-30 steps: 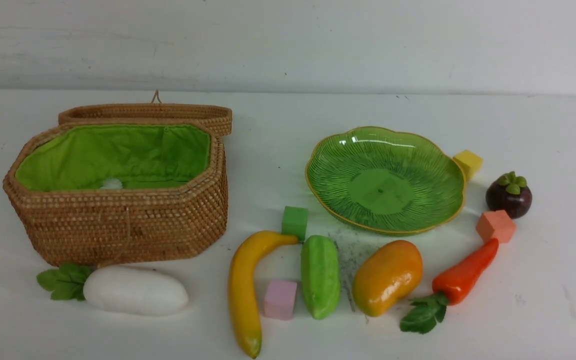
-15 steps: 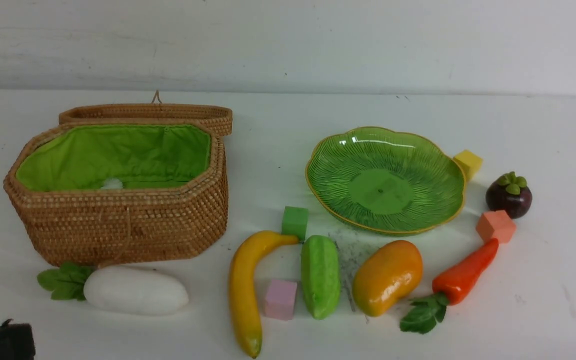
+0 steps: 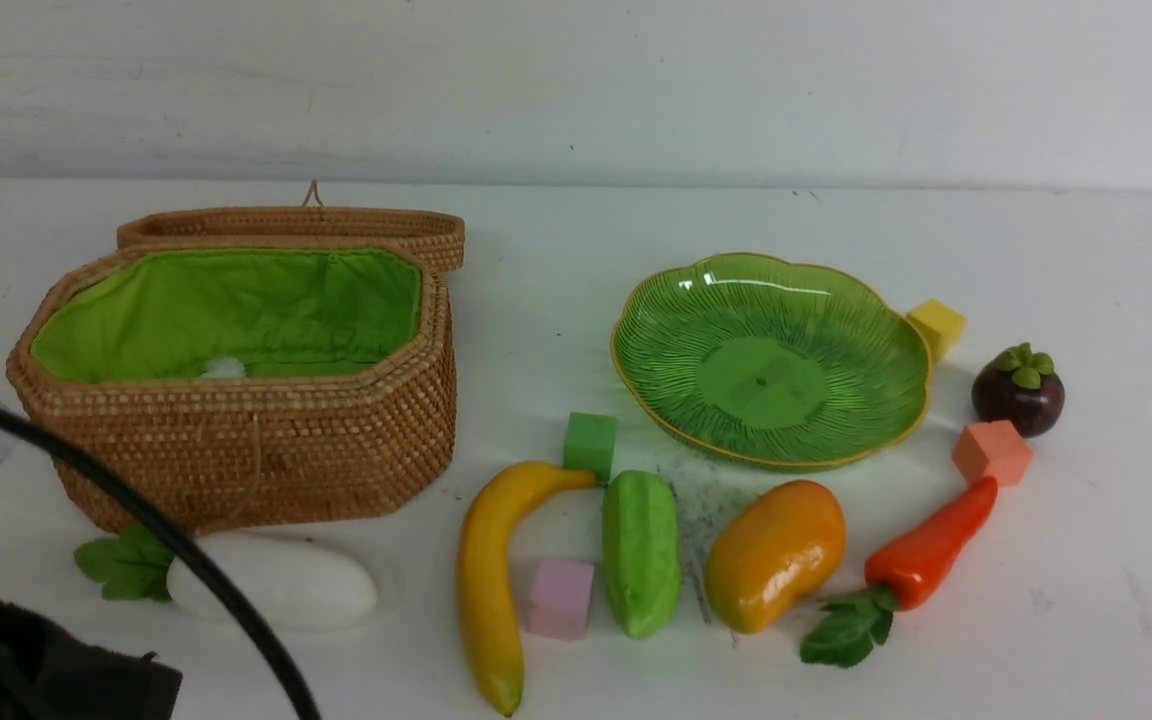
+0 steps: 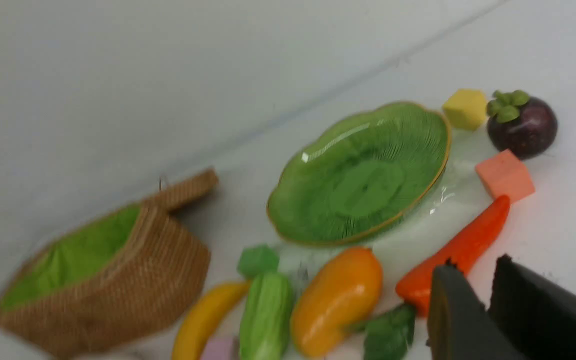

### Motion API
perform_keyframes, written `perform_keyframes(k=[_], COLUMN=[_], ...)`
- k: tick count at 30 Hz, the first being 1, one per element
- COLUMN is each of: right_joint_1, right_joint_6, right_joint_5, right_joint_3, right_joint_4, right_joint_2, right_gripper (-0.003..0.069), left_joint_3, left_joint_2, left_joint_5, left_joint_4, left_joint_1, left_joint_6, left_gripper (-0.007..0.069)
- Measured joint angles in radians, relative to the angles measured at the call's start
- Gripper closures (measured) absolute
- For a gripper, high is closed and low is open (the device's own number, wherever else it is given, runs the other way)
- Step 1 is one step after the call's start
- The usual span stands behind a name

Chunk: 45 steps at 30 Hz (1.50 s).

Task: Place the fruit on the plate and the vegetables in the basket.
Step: Take a daikon with your left arm and place it on the basket on the left.

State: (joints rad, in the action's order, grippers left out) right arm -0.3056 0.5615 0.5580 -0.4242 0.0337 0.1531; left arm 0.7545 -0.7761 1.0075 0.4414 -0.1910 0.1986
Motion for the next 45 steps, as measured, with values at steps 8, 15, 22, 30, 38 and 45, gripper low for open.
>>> perform_keyframes(k=[8, 15, 22, 30, 38, 45], right_joint_1=[-0.372, -0.482, -0.486, -0.486, -0.486, -0.486], right_joint_6=[-0.367, -0.507, -0.599, -0.615, -0.615, -0.615], right_joint_5=[0.674, 0.71, 0.71, 0.709, 0.709, 0.709], right_joint_3=[-0.607, -0.705, -0.705, -0.705, -0.705, -0.705], right_joint_4=[-0.187, -0.245, -0.202, -0.174, -0.173, -0.18], right_joint_2=[0.321, 0.362, 0.362, 0.364, 0.364, 0.364], right_gripper=[0.0554, 0.0552, 0.0552, 0.0545, 0.0539, 0.0533], left_joint_3=[0.089, 0.092, 0.093, 0.093, 0.094, 0.097], left_joint_2=[-0.141, -0.261, -0.432, -0.618, -0.75, -0.863], left_joint_5=[0.009, -0.05, -0.199, -0.321, -0.491, -0.552], left_joint_4=[-0.16, -0.171, -0.195, -0.335, -0.527, -0.662], left_joint_1=[-0.228, -0.209, -0.167, -0.167, -0.167, -0.167], left_joint_6=[0.117, 0.362, 0.602, 0.711, 0.718, 0.72], left_gripper=[0.0638, 0.0638, 0.0625, 0.0284, 0.003, 0.0086])
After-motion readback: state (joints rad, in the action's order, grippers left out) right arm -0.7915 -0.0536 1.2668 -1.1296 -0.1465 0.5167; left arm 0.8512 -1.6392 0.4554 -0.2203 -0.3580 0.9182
